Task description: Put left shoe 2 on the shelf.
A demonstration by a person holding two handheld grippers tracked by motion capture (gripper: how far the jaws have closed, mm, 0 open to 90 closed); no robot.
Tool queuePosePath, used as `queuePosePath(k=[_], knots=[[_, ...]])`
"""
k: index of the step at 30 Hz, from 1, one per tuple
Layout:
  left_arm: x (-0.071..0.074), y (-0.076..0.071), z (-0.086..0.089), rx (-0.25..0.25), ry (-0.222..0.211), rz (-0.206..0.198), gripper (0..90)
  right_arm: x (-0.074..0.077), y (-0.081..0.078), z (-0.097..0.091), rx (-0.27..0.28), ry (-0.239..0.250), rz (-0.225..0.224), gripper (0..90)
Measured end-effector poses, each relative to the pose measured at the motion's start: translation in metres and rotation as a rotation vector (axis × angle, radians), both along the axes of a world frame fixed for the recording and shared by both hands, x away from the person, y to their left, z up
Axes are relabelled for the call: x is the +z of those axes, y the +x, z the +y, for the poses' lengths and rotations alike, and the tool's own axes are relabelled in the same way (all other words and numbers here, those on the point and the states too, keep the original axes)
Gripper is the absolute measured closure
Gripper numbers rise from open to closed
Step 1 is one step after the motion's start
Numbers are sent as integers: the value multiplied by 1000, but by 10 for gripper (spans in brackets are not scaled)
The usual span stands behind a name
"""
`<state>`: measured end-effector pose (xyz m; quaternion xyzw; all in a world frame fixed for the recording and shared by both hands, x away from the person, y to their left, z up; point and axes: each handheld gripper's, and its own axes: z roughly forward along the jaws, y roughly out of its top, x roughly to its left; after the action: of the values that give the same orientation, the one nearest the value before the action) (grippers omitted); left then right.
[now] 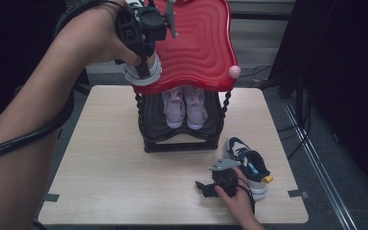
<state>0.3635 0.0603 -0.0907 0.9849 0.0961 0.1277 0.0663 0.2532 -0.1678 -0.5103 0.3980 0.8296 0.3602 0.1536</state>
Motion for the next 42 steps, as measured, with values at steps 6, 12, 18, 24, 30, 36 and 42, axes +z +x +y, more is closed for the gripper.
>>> queuePosePath(k=[6,12,18,24,30,36,42], knots=[[-1,10,-15,-36,-1,-9,757,0,0,0,3,-2,-4,132],[-6,21,-29,-73,14,-18,753,0,0,0,0,1,0,132],[-13,32,-41,-85,19,-23,753,0,0,0,4,0,-4,132],[-15,44,-49,-113,42,-35,753,0,0,0,0,1,0,132],[-21,53,-52,-117,46,-32,750,0,0,0,1,1,-1,132],[-26,58,-54,-124,31,-25,748,0,0,0,3,0,-4,132],[-27,60,-54,-131,42,-34,746,0,0,0,1,1,0,132]])
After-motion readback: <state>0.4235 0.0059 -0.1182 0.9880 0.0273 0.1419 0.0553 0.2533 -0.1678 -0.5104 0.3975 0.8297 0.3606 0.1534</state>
